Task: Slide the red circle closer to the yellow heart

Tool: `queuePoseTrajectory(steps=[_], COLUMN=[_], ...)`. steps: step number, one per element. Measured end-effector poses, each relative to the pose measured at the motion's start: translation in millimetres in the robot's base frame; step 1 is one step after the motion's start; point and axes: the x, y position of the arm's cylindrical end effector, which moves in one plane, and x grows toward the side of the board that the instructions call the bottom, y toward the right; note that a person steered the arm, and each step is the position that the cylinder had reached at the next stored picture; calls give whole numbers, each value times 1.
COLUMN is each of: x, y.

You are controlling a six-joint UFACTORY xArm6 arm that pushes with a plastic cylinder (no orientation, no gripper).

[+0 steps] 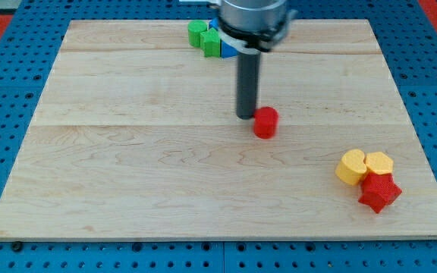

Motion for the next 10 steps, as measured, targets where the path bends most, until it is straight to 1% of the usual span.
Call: queuePoseTrajectory(steps=[1,2,3,4,5,6,7,8,9,10], x=[44,56,49,11,-1,17,54,64,45,-3], y=[-4,15,-51,-32,-9,8,18,44,-11,19])
